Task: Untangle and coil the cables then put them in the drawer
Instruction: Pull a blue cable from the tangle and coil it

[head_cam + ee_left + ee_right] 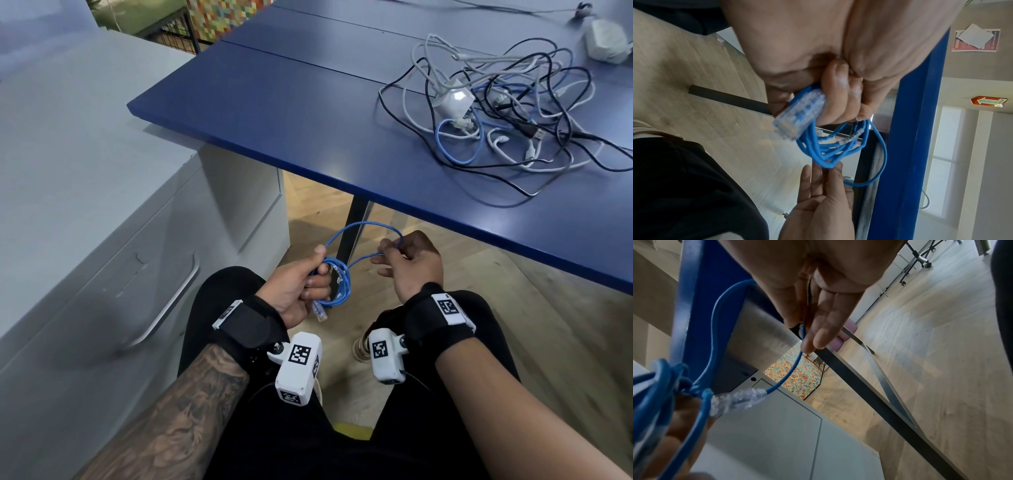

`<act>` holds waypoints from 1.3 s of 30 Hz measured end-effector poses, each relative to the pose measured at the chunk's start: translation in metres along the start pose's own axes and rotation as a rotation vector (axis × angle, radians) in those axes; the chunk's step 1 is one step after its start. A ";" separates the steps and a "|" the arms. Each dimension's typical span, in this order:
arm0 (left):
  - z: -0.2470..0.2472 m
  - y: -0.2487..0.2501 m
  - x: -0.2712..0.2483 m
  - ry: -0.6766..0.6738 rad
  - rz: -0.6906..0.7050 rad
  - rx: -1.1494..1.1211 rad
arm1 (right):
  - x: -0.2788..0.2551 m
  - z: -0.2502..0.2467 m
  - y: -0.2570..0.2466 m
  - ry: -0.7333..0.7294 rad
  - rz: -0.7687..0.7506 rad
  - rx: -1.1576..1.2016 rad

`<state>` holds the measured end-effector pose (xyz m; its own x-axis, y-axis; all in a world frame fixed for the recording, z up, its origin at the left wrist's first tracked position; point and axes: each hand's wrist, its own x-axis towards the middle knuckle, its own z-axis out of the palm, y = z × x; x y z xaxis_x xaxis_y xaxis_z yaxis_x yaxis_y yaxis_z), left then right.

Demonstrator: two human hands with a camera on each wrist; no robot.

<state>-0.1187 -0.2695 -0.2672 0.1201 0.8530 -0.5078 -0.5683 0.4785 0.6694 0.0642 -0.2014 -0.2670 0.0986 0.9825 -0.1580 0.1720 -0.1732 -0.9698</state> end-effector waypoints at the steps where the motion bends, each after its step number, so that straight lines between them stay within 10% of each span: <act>1: 0.000 0.000 0.000 -0.002 0.002 -0.003 | 0.000 0.001 0.000 -0.010 -0.006 -0.010; 16: -0.001 0.003 -0.002 0.055 0.016 -0.091 | -0.023 0.017 0.002 -0.326 0.219 0.307; 29: 0.003 -0.003 0.002 0.170 0.139 0.034 | -0.042 0.022 0.016 -0.679 -0.066 -0.028; 39: 0.011 -0.001 -0.001 0.097 0.147 0.155 | -0.031 0.026 -0.002 -0.445 0.020 0.064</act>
<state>-0.1090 -0.2686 -0.2616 -0.0376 0.8955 -0.4434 -0.4412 0.3833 0.8114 0.0350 -0.2297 -0.2655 -0.3326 0.9150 -0.2282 0.1123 -0.2019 -0.9730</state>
